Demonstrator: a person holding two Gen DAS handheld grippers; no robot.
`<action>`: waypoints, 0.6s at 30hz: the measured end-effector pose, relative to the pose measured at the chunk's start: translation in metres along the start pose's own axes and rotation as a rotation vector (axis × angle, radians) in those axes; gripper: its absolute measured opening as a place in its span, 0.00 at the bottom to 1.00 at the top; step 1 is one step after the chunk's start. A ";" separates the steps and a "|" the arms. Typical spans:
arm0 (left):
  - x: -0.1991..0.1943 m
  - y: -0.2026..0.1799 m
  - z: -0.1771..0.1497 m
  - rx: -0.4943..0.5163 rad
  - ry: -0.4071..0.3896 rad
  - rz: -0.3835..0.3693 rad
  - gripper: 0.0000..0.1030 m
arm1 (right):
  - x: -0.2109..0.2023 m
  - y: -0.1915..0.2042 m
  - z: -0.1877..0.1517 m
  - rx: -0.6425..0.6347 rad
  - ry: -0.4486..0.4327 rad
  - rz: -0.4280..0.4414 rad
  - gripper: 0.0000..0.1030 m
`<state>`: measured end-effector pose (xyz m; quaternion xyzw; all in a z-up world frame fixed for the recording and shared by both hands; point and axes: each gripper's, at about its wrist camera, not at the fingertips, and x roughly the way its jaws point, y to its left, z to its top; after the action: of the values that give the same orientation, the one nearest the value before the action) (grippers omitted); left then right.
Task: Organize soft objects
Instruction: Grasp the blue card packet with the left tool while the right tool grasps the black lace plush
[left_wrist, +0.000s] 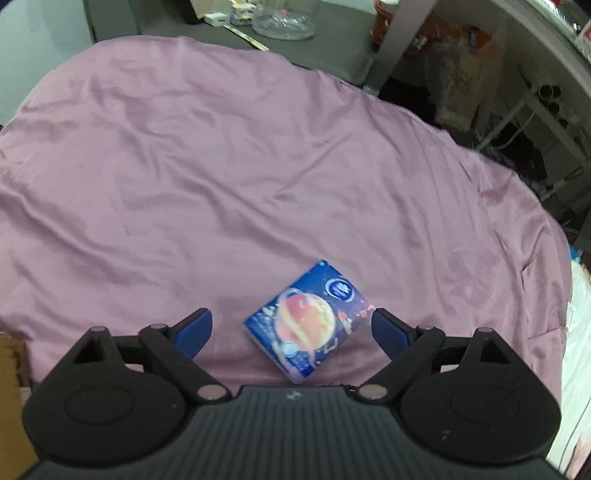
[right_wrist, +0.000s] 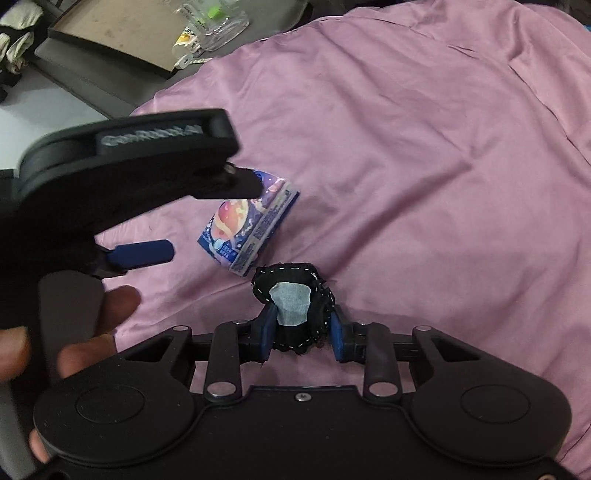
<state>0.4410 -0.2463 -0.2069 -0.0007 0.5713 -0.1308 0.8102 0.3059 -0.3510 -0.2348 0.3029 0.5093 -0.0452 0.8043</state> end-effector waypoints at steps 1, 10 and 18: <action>0.003 -0.002 -0.001 -0.001 0.005 -0.002 0.90 | 0.000 -0.001 0.001 0.007 0.002 0.002 0.29; 0.019 -0.003 -0.006 0.014 0.003 0.021 0.86 | -0.003 -0.015 0.010 0.071 -0.018 -0.018 0.29; -0.002 0.006 -0.016 0.005 -0.050 -0.014 0.62 | -0.004 -0.015 0.008 0.089 -0.039 -0.017 0.29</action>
<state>0.4269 -0.2375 -0.2117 -0.0061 0.5507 -0.1379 0.8232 0.3050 -0.3689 -0.2359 0.3329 0.4935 -0.0806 0.7995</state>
